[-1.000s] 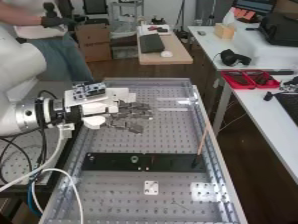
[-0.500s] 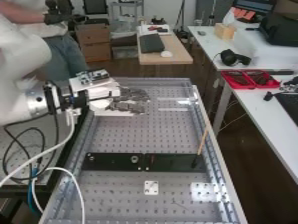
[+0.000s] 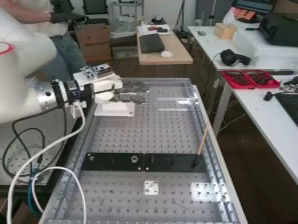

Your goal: Grab the larger nut and place it in the white container

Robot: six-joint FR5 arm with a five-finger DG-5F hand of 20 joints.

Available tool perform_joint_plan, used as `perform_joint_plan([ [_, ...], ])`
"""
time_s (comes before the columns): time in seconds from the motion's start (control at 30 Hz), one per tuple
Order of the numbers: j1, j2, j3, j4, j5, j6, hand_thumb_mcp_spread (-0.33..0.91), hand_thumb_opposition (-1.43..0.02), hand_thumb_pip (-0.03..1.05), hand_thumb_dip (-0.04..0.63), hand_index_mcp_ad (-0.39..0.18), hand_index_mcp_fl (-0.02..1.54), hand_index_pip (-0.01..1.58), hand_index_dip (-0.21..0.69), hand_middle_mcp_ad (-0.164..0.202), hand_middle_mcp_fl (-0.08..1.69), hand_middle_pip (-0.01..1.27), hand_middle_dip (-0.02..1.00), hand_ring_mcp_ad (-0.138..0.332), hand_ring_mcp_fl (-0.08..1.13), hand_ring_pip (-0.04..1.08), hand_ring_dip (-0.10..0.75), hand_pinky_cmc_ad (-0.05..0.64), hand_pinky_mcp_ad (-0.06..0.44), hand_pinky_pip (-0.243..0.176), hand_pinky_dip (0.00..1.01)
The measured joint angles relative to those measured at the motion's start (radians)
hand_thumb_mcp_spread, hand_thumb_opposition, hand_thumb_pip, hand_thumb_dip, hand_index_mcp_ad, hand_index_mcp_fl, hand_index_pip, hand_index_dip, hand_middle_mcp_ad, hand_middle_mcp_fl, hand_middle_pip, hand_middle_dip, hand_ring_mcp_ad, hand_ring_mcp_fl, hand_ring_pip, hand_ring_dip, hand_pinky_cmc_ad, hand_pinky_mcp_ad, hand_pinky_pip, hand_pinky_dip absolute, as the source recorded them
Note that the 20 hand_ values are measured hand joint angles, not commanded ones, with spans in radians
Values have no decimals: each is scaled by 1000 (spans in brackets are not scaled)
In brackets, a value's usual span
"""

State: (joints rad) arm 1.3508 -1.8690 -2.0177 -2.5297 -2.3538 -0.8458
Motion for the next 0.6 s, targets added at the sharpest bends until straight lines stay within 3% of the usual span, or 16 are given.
perform_joint_plan([
  [0.6,191,-52,13,60,17,121,353,-934,578,140,-168,489,1541,201,66,9,134,255,129,0,112,169,367,314,-75,328],
])
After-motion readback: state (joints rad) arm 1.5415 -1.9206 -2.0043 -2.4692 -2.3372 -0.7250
